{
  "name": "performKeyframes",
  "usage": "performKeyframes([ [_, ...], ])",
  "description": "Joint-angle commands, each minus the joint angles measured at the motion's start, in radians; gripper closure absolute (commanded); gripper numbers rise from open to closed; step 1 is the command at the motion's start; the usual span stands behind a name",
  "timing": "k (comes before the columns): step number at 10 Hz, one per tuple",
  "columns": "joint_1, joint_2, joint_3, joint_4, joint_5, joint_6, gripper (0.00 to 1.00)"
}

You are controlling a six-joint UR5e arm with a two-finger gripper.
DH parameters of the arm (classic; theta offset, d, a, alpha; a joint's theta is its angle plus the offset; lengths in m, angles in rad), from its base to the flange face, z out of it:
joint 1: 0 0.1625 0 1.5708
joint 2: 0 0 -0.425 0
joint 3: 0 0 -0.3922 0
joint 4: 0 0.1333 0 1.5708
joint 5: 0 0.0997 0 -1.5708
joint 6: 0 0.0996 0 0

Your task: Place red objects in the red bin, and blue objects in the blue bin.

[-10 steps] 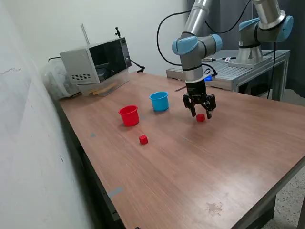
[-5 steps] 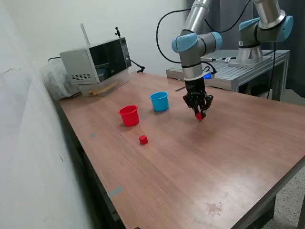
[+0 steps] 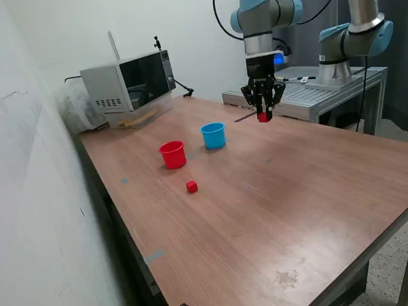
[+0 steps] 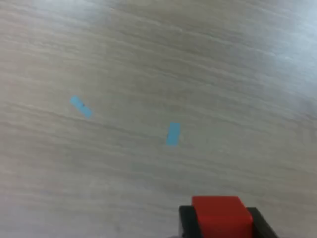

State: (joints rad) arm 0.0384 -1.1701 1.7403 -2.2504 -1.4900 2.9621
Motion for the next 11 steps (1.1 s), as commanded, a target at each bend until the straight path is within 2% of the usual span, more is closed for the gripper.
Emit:
performKeyframes([
  [1,-0.011,-0.030,-0.043,0.018,-0.001,0.000,1.00],
  [2,-0.012,-0.002,-0.121,0.018,-0.001,0.000,1.00],
  [3,-0.031,0.053,-0.213,0.018,-0.018,0.000,1.00],
  [4,-0.088,0.116,-0.305,0.017,-0.070,-0.003,1.00],
  [5,-0.119,0.183,-0.391,0.017,-0.103,-0.006,1.00],
  [7,-0.196,0.301,-0.503,0.017,-0.105,-0.012,1.00],
  [11,-0.239,0.391,-0.527,0.009,-0.105,-0.014,1.00],
])
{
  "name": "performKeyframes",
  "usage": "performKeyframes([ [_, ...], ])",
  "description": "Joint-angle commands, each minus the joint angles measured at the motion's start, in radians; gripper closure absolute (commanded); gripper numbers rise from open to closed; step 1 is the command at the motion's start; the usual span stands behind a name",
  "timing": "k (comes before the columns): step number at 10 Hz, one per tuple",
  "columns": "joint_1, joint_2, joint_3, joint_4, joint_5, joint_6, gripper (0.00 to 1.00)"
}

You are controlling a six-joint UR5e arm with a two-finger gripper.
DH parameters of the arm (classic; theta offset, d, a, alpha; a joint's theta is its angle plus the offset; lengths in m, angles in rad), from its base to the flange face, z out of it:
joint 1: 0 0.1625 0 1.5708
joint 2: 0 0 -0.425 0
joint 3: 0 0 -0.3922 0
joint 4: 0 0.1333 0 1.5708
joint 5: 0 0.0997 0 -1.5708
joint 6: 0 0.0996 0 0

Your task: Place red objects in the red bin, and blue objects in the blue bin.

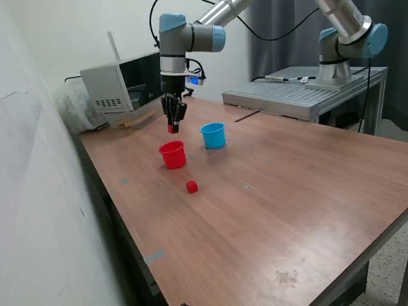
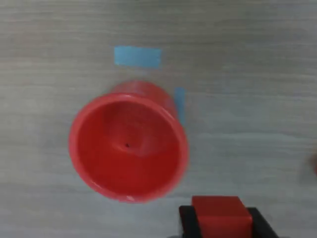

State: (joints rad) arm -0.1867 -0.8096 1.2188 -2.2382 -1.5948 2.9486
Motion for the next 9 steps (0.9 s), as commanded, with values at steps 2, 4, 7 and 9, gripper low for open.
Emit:
performKeyframes([
  [2,-0.022,0.044,-0.002,-0.004,-0.001,0.000,1.00],
  [4,-0.048,0.044,-0.007,-0.018,-0.001,0.000,1.00],
  [7,-0.066,0.046,0.002,-0.024,-0.001,-0.008,1.00],
  [9,-0.066,0.043,0.007,-0.026,0.001,-0.008,0.00],
])
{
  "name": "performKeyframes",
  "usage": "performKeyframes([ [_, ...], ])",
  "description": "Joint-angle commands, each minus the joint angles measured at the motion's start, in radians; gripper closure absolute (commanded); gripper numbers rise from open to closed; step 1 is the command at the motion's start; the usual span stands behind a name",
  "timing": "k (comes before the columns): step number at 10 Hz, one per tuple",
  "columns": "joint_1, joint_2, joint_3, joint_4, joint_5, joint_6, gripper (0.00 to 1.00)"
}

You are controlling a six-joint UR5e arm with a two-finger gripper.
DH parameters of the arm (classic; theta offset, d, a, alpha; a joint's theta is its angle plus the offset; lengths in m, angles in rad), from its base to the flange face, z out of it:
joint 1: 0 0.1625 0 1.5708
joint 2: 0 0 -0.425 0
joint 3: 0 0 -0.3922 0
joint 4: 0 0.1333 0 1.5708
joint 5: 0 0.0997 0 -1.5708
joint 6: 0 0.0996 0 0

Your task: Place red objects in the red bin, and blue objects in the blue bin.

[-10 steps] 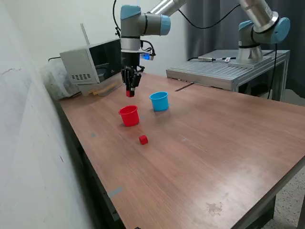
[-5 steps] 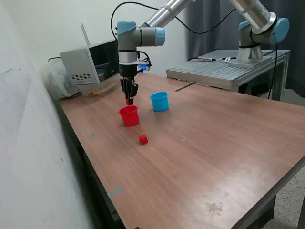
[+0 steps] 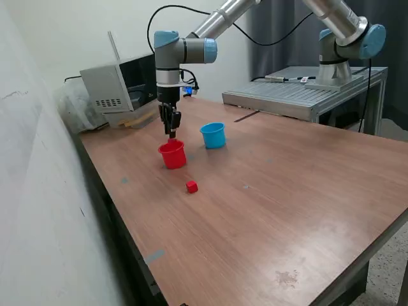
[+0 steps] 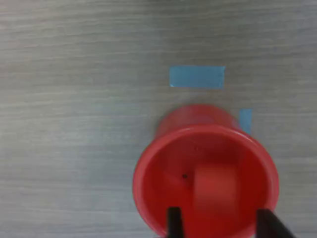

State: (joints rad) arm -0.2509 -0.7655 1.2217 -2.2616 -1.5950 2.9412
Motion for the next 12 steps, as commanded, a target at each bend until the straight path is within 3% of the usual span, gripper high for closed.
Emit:
performKeyframes([
  [1,-0.002,-0.003,0.015,-0.003,0.001,-0.004,0.00],
  [4,0.016,-0.041,0.042,0.008,0.001,-0.030,0.00],
  [8,0.065,-0.378,0.289,0.029,0.004,-0.030,0.00],
  [10,0.108,-0.542,0.350,0.179,0.004,-0.030,0.00],
  [12,0.146,-0.613,0.371,0.185,0.006,-0.030,0.00],
])
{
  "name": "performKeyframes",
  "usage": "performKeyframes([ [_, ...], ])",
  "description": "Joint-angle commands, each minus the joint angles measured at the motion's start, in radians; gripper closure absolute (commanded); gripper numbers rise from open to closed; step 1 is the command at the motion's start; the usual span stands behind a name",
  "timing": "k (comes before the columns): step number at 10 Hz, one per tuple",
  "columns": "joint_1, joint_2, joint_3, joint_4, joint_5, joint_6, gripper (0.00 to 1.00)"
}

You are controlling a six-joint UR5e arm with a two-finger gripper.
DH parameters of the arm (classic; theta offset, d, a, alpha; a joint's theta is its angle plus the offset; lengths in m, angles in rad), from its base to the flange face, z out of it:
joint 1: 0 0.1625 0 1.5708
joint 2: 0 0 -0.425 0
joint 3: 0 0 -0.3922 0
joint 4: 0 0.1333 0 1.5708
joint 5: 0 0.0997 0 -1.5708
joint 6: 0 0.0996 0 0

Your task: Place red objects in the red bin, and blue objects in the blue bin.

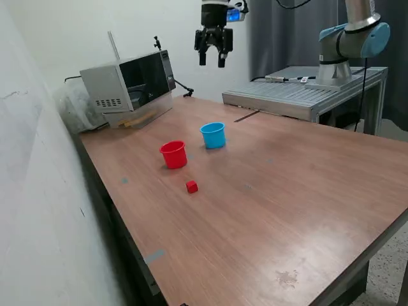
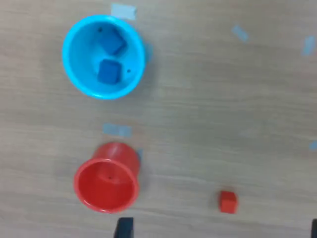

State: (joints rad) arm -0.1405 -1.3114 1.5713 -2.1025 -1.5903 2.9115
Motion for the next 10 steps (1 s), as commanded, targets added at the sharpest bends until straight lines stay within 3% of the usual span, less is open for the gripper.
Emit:
performKeyframes([
  [1,0.064,-0.068,0.021,0.027,0.001,0.001,0.00],
  [3,0.122,-0.059,0.016,0.021,0.027,0.012,0.00],
  [5,0.157,0.022,-0.083,0.013,0.079,0.038,0.00],
  [7,0.188,0.229,-0.251,-0.019,0.079,0.093,0.00],
  [10,0.188,0.475,-0.374,-0.128,0.070,0.193,0.00],
])
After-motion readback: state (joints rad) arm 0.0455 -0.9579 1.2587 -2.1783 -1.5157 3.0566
